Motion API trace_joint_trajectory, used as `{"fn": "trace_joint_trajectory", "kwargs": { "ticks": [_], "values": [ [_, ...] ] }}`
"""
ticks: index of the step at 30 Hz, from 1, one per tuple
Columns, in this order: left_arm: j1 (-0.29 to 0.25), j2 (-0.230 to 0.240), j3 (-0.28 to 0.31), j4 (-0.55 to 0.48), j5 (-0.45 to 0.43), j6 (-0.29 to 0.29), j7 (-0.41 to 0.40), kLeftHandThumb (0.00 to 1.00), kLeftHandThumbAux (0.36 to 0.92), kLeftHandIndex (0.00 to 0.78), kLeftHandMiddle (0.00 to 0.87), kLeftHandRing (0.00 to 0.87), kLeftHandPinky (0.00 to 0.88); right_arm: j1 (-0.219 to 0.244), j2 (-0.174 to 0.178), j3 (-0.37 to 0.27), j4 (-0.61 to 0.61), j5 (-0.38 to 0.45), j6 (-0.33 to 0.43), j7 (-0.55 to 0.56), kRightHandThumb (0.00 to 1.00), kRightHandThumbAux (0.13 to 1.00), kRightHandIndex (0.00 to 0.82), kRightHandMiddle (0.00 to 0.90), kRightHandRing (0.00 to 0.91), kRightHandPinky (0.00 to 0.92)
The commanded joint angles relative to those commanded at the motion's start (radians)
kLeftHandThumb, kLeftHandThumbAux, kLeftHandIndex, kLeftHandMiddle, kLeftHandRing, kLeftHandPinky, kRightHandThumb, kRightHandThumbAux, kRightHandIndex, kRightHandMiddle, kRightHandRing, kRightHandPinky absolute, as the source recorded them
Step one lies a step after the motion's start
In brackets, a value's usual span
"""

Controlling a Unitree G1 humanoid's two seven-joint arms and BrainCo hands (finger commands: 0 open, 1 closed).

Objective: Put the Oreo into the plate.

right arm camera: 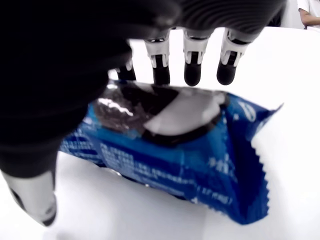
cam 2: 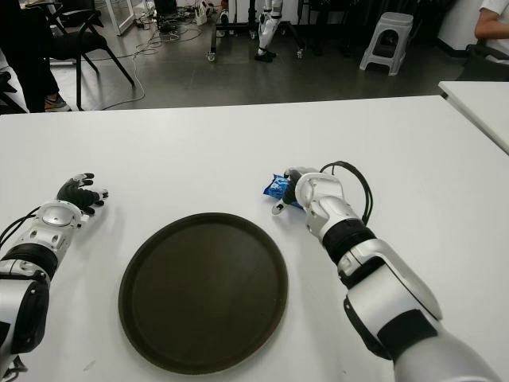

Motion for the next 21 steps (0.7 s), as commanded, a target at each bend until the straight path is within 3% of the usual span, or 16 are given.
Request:
{"fn": "trace_joint_trajectory", "kwargs": {
  "ticks": [21],
  "values": [
    [-0.001, 0.001, -0.003, 0.004, 0.001, 0.009, -0.001, 0.194, 0.776, 0.071, 0.114, 0.138, 0.128, -0.034, -0.004, -0.017, 0.143, 0.01, -0.097, -0.053, 0.0, 0.718, 0.0, 0.003, 0.0, 0.0]
  ]
}}
